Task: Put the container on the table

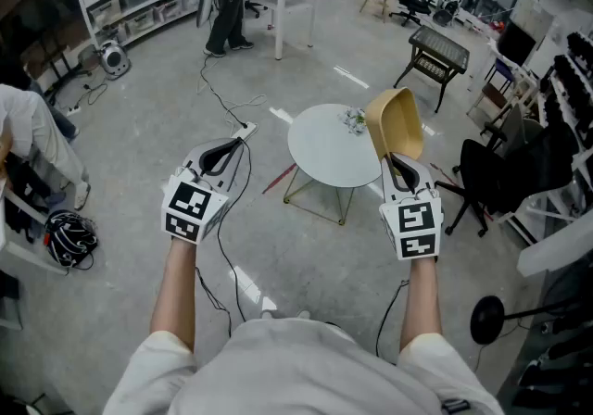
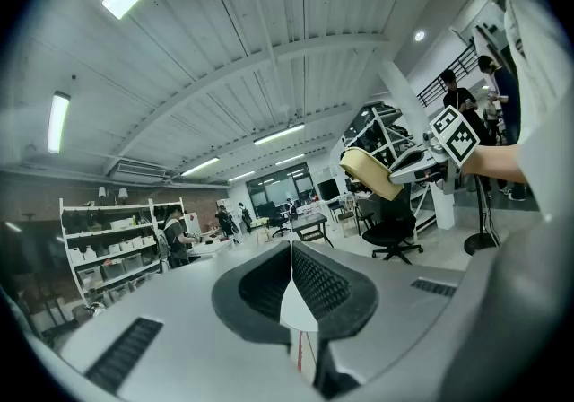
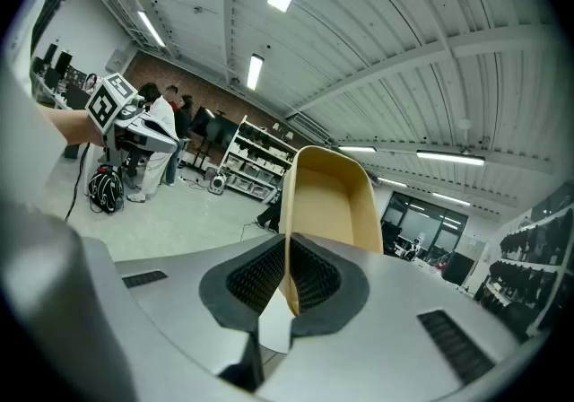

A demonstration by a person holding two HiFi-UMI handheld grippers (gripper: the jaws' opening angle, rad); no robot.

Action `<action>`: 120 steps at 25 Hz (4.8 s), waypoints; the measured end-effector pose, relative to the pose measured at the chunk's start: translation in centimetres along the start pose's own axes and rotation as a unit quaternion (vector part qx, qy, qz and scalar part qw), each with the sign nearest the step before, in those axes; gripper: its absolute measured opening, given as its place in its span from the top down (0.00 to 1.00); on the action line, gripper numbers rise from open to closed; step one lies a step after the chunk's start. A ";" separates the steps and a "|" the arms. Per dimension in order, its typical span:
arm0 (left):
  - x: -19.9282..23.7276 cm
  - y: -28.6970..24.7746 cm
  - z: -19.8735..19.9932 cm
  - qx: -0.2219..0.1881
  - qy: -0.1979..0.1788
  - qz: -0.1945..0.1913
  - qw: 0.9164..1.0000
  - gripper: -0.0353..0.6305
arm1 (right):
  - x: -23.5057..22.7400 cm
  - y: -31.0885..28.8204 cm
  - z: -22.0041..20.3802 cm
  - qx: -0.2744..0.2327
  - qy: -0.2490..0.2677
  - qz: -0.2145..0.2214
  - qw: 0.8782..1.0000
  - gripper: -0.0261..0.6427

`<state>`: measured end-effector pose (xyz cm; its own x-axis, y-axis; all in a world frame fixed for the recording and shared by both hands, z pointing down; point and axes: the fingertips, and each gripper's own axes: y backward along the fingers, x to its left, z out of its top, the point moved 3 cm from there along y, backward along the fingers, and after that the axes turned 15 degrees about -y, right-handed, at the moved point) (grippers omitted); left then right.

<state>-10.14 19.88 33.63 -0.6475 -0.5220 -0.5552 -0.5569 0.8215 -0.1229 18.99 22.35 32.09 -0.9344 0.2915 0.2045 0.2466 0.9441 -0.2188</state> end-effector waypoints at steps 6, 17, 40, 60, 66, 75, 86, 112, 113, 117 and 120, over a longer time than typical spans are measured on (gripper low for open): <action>-1.6 -3.0 0.1 0.002 0.009 0.010 1.000 0.91 | -3.2 -1.4 -1.4 -0.012 -0.012 0.008 1.000 0.92; -1.2 -10.0 -0.8 0.014 0.014 0.027 0.999 0.91 | -8.8 -8.2 -3.2 -0.013 -0.020 0.015 1.000 0.92; 25.9 -38.3 -17.3 -0.006 0.034 -0.032 0.999 0.91 | -9.0 -47.6 2.1 0.061 -0.011 -0.032 0.998 0.91; 25.6 -50.4 -29.9 0.121 0.155 -0.008 0.980 0.91 | -9.6 -71.8 -18.7 0.259 0.070 0.096 0.959 0.91; 22.5 -51.8 -32.2 0.156 0.171 -0.013 0.973 0.91 | -7.7 -74.5 -29.1 0.347 0.103 0.147 0.921 0.90; 19.4 -52.6 -34.0 0.199 0.191 -0.020 0.961 0.91 | -6.5 -74.9 -35.7 0.396 0.148 0.186 0.887 0.89; 22.3 -54.4 -31.3 0.161 0.176 -0.029 0.971 0.91 | -9.3 -75.0 -25.4 0.349 -0.025 0.170 0.921 0.86; 28.7 -57.1 -9.0 -0.080 0.033 -0.049 0.995 0.91 | -23.9 -56.1 10.0 0.002 -0.053 -0.039 0.998 0.94; 28.8 -56.9 -8.8 -0.082 0.032 -0.049 0.995 0.91 | -23.9 -55.5 10.4 -0.003 -0.051 -0.042 0.998 0.94; 28.5 -56.4 -7.9 -0.090 0.025 -0.051 0.994 0.91 | -23.8 -54.2 11.6 -0.016 -0.046 -0.049 0.998 0.94; 28.1 -56.2 -7.4 -0.095 0.022 -0.054 0.994 0.91 | -23.8 -53.7 11.5 -0.013 -0.043 -0.054 0.998 0.94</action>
<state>-0.94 -42.65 31.03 -0.5982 -0.6178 -0.5103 -0.7102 0.7038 -0.0195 25.07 -37.09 27.99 -0.9740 0.1756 0.1432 0.1498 0.9732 -0.1744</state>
